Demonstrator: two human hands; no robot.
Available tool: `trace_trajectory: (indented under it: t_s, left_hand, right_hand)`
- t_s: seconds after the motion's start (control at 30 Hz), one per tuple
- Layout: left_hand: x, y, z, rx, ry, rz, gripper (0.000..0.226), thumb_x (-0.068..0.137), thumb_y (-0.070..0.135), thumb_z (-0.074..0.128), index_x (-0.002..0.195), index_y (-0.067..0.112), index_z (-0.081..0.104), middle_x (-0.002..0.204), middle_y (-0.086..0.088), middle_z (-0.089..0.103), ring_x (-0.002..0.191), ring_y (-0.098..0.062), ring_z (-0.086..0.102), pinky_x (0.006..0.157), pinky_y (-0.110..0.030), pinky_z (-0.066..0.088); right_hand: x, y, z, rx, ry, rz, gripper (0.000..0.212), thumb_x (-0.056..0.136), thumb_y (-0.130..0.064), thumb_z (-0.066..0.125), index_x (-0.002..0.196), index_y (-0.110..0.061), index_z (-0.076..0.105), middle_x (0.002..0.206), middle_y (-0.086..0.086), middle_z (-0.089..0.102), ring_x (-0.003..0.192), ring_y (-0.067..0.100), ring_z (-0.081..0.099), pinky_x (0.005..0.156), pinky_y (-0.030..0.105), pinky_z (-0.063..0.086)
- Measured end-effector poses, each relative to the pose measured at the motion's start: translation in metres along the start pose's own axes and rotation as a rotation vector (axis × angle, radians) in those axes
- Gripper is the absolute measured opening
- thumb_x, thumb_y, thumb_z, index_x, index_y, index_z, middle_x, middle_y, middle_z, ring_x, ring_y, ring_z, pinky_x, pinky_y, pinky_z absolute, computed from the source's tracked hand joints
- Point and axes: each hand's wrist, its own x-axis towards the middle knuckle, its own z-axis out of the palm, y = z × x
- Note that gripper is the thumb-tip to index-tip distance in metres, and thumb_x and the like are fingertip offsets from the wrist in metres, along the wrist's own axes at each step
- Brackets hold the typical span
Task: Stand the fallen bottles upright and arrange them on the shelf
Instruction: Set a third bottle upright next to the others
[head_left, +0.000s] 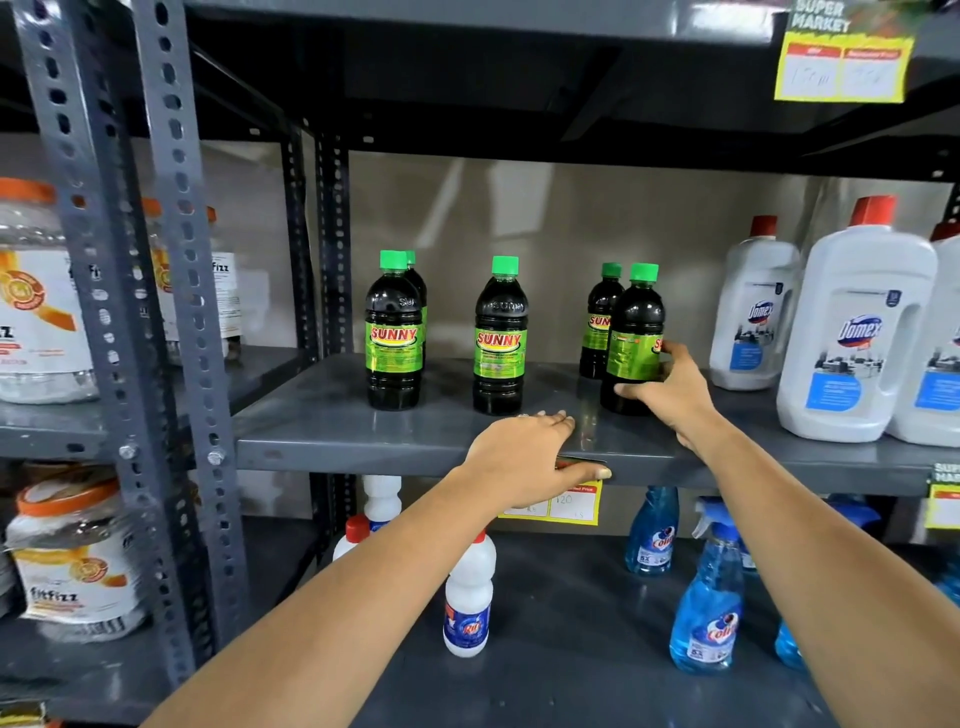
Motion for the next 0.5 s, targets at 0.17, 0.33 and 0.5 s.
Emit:
trace_trajectory:
  t_s: [0.17,0.33,0.5]
  left_hand:
    - [0.0003,-0.0004,-0.0020,-0.030,-0.019,-0.006,0.085,0.087,0.072,0.035,0.148,0.013,0.031,0.156,-0.001,0.029,0.142,-0.020,0.027,0.111,-0.039,0.031]
    - [0.0003,0.0003,-0.0035,-0.027,-0.023,-0.006,0.084,0.087,0.072,0.035,0.147,0.013,0.033,0.155,-0.002,0.031,0.141,-0.020,0.028,0.110,-0.040,0.032]
    - [0.0006,0.0004,-0.0027,-0.033,-0.033,-0.011,0.085,0.086,0.073,0.035,0.148,0.014,0.032,0.155,-0.001,0.030,0.142,-0.020,0.027,0.110,-0.041,0.033]
  right_hand:
    - [0.0012,-0.0002,0.0009,0.013,-0.019,0.007,0.080,0.071,-0.002,0.078,0.139,-0.017,0.040,0.121,0.004,0.058,0.107,0.019,0.054,0.092,0.030,0.041]
    - [0.0032,0.0012,0.0020,0.012,-0.040,-0.014,0.077,0.069,-0.007,0.081,0.135,-0.020,0.044,0.124,0.002,0.059,0.113,0.021,0.056,0.099,0.035,0.043]
    - [0.0028,0.0027,0.0009,0.012,-0.012,-0.031,0.080,0.063,-0.012,0.087,0.133,-0.018,0.048,0.121,0.004,0.064,0.110,0.021,0.061,0.100,0.037,0.047]
